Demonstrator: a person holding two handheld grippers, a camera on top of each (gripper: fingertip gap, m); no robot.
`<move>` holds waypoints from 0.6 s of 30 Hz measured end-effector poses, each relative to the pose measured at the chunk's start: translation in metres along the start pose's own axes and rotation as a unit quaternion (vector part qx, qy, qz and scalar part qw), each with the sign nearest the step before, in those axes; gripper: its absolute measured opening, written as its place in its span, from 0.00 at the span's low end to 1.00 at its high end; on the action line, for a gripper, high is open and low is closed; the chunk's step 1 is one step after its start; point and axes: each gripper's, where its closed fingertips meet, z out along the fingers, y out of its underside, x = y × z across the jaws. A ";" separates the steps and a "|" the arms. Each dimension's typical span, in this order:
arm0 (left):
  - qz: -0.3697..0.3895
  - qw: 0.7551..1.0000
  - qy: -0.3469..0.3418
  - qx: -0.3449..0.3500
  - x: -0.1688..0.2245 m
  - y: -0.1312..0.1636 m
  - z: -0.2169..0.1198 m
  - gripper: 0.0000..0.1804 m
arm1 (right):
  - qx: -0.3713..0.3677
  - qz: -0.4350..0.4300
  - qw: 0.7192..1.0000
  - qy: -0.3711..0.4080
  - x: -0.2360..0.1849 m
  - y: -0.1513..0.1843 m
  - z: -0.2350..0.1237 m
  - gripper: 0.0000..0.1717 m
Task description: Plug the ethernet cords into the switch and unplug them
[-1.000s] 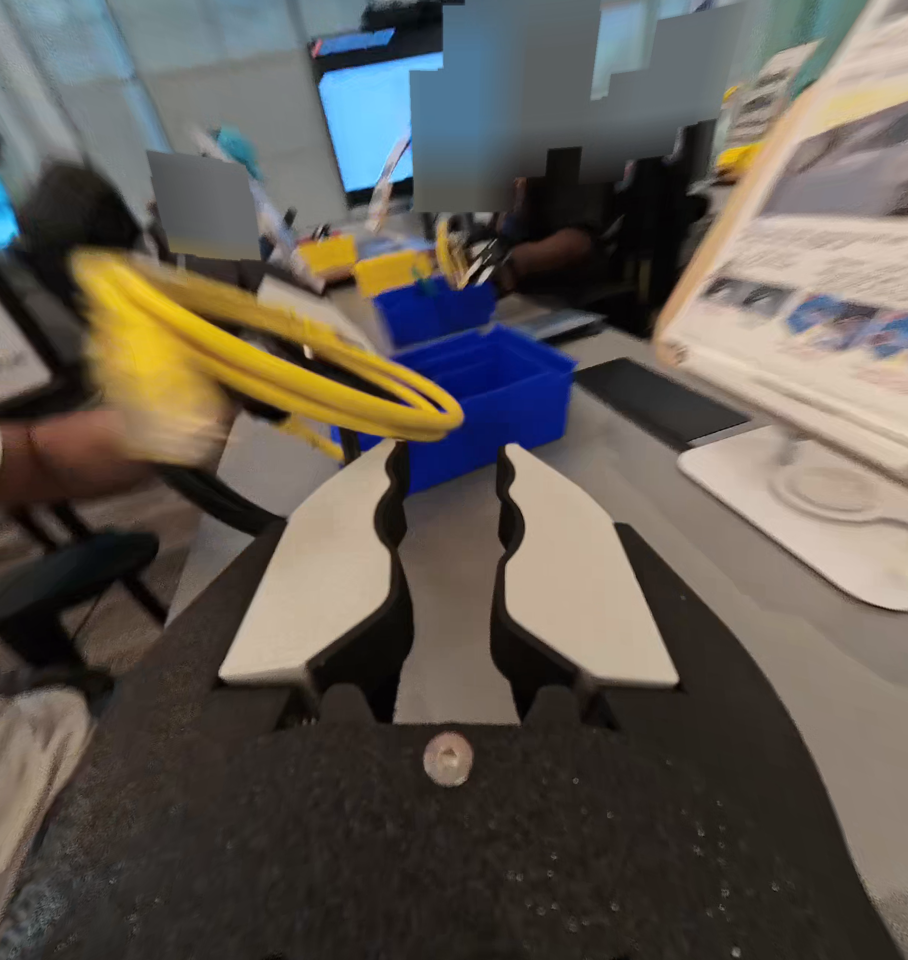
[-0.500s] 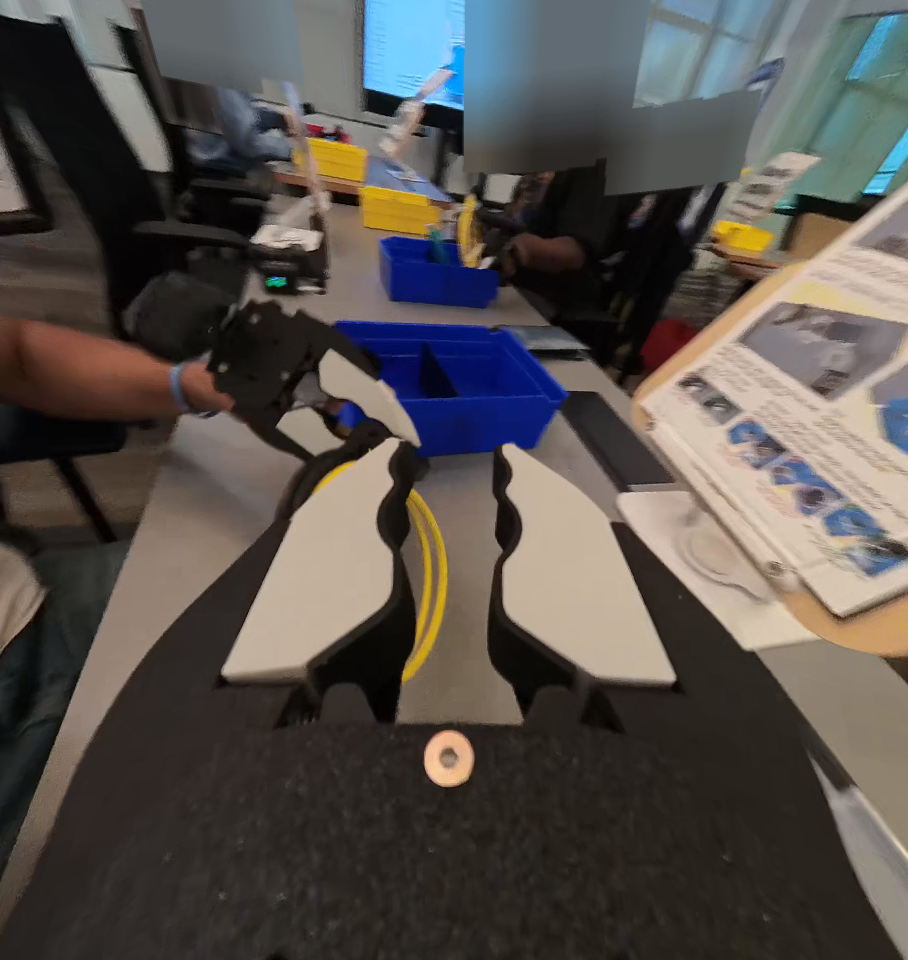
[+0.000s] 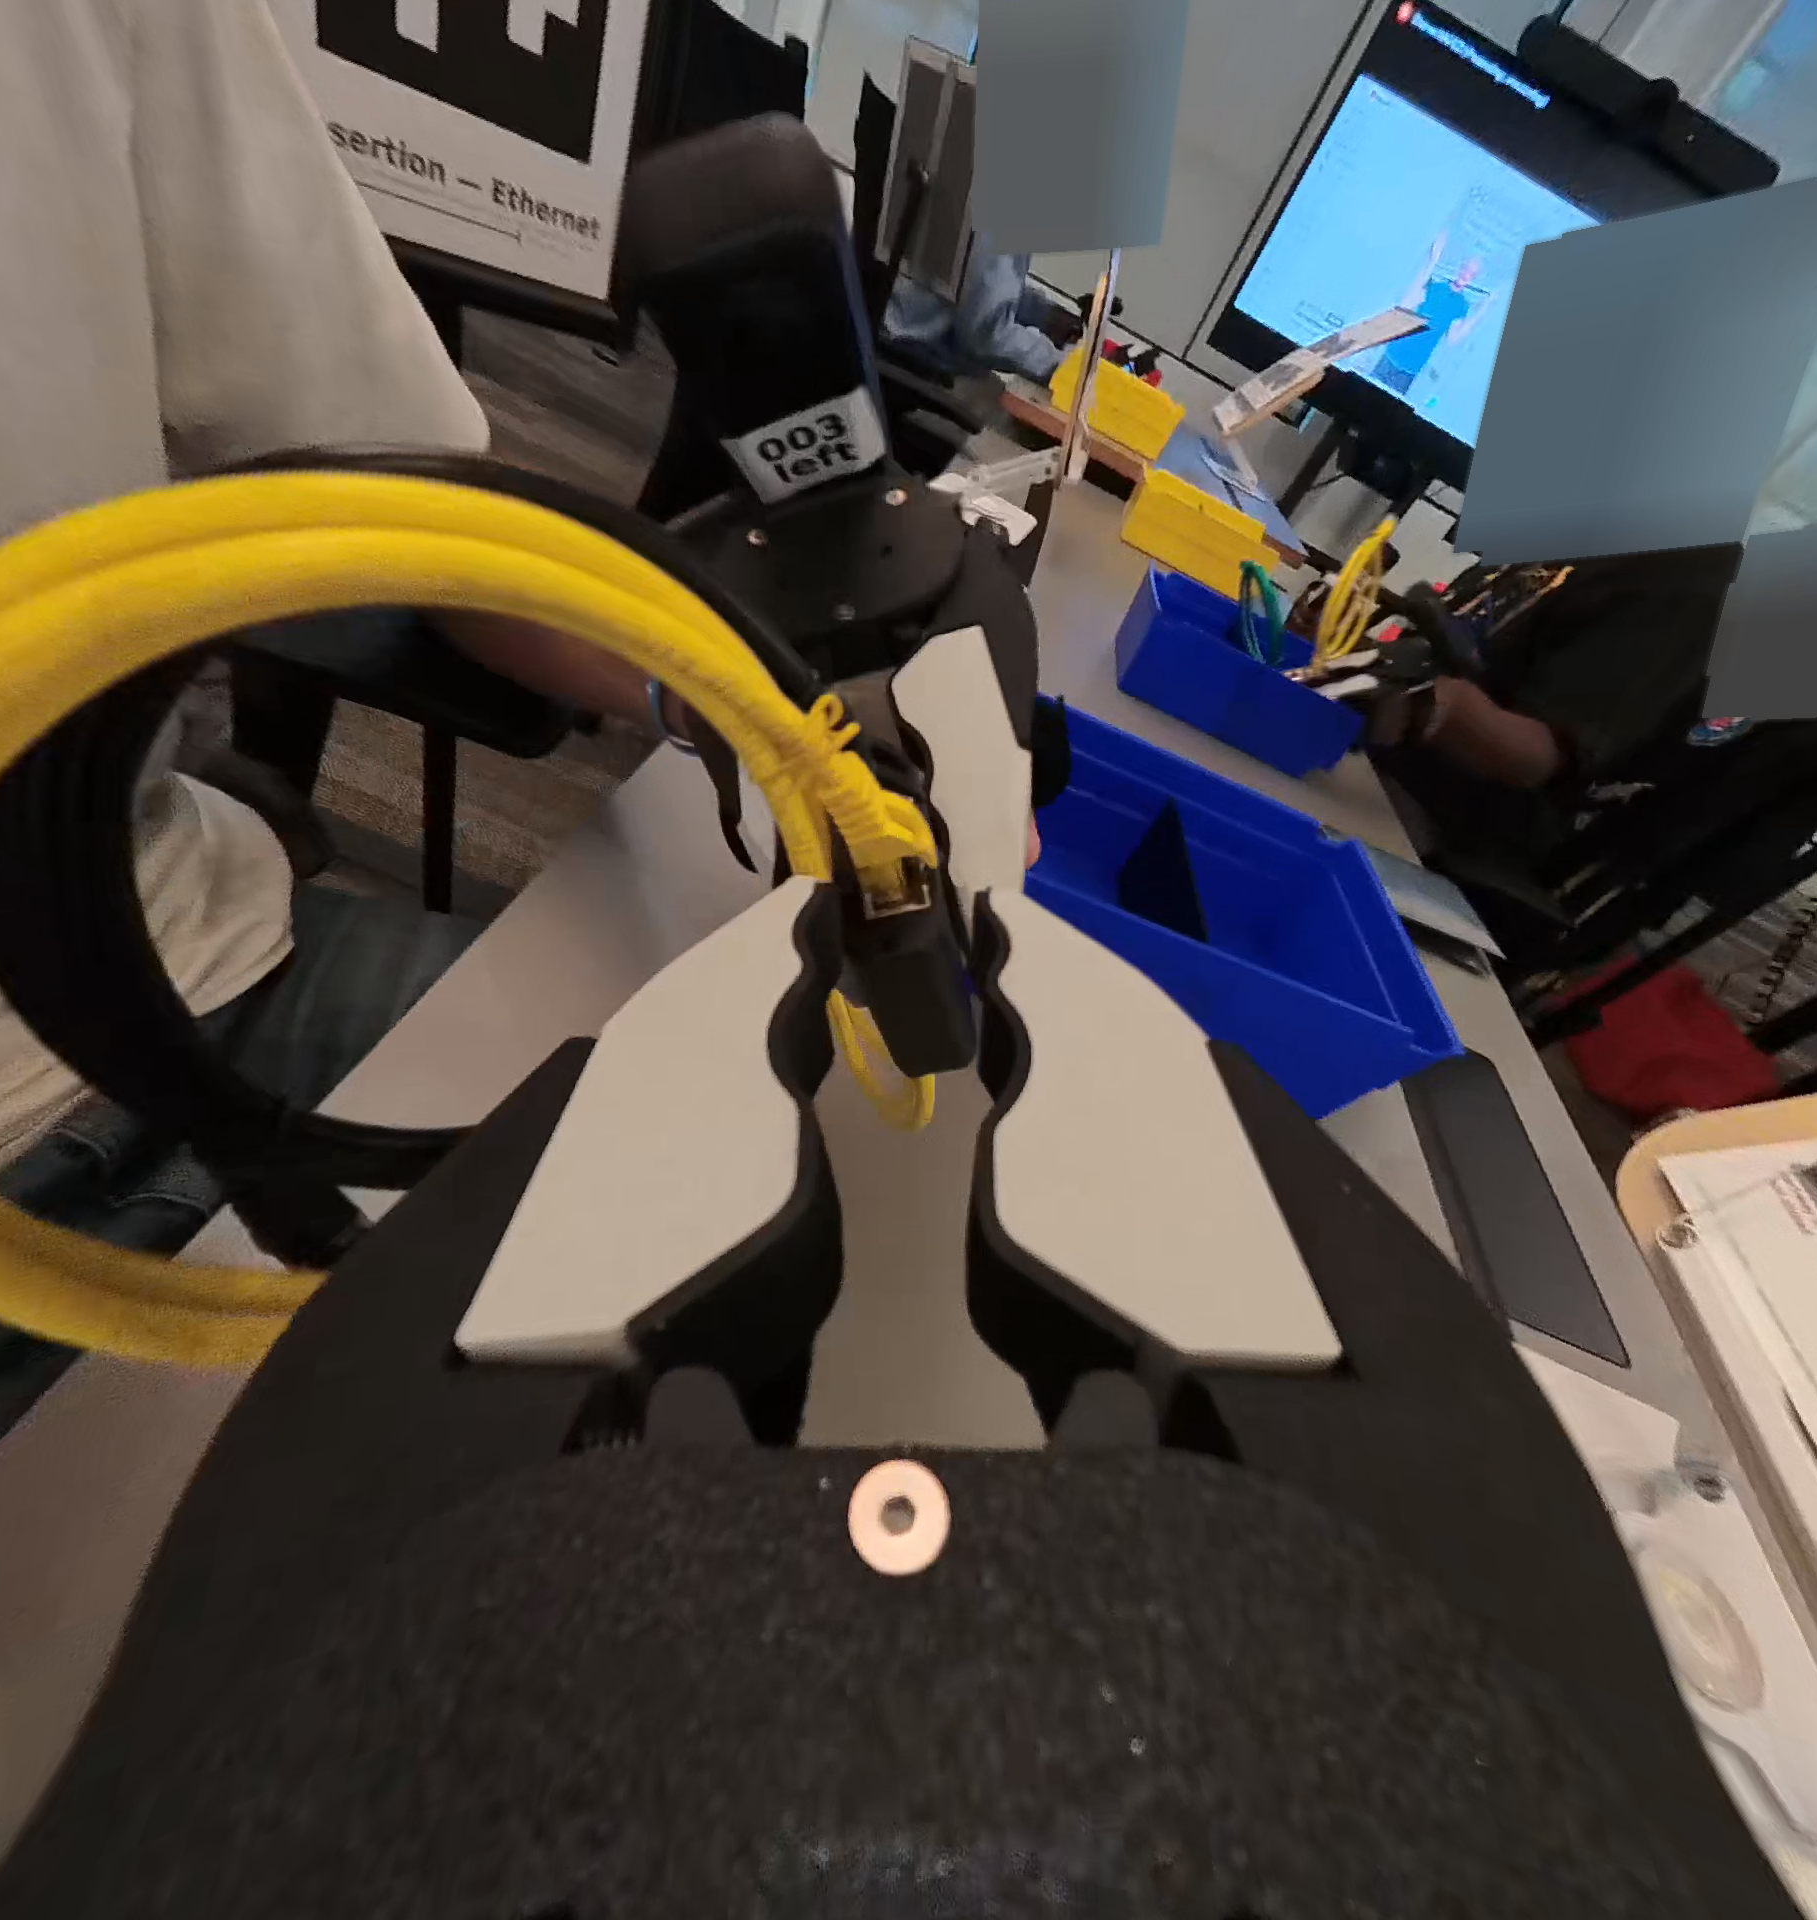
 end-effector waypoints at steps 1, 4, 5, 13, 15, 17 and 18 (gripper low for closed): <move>-0.006 1.000 0.005 0.000 0.001 0.001 0.000 0.13 | 0.002 0.002 1.000 -0.002 -0.001 0.001 0.001 0.14; -0.002 1.000 0.011 -0.004 0.003 0.006 0.004 0.13 | 0.004 0.013 1.000 -0.015 -0.006 0.005 0.006 0.12; 0.003 1.000 0.014 -0.010 0.005 0.008 0.007 0.13 | 0.008 0.017 1.000 -0.018 -0.007 0.006 0.010 0.12; 0.009 1.000 0.020 -0.022 0.006 0.015 0.005 0.13 | -0.012 0.029 0.999 -0.027 -0.012 0.015 0.010 0.17; 0.003 0.999 0.028 -0.018 0.007 0.014 0.002 0.13 | -0.014 0.030 0.999 -0.013 -0.008 0.017 -0.001 0.16; 0.001 0.999 0.036 -0.013 0.009 0.013 0.002 0.13 | 0.008 0.034 0.999 0.004 -0.002 0.012 -0.010 0.15; 0.003 0.999 0.039 -0.011 0.011 0.012 0.003 0.13 | 0.016 0.035 0.999 0.009 0.000 0.010 -0.011 0.15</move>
